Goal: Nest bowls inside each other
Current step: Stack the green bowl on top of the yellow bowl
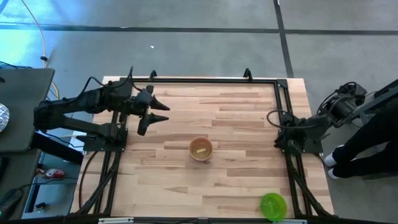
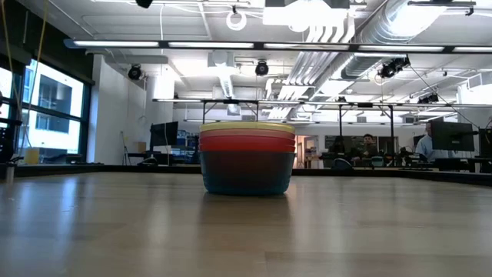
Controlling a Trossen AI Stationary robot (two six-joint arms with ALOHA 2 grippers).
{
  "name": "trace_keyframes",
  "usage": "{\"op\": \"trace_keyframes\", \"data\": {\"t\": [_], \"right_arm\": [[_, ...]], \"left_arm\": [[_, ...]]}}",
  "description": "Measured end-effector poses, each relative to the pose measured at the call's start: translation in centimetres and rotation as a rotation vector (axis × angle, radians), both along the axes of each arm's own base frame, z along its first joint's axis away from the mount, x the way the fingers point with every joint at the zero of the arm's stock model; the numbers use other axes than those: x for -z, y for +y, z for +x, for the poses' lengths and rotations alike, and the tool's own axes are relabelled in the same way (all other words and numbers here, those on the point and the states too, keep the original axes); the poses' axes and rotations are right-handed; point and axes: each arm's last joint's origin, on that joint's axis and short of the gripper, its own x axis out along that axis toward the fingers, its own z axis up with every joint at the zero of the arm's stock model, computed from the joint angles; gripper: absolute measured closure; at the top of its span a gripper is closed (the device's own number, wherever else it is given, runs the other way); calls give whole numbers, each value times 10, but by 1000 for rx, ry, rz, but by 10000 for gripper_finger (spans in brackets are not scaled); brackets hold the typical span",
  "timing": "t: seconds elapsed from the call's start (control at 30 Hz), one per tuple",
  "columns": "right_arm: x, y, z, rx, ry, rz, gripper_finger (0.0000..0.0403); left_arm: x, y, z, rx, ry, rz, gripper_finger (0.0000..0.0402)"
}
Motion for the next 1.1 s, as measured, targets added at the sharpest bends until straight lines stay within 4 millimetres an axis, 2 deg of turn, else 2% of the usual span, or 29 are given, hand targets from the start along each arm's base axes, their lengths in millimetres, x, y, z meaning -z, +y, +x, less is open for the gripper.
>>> {"op": "trace_keyframes", "data": {"t": [0.23,0.4,0.7,0.93,1.1], "right_arm": [[28,13,9,-96,130,96,284],[47,25,11,-186,214,106,284],[69,57,9,-335,356,-47,284],[83,89,15,-319,335,-133,284],[102,111,17,-305,415,-215,284]], "left_arm": [[16,-9,-5,39,-76,15,220],[34,-14,-6,-3,-82,-12,220],[46,-19,-9,-73,-166,-26,220],[45,-20,-9,-100,-186,-15,220],[45,-20,-9,-110,-184,-12,220]]}}
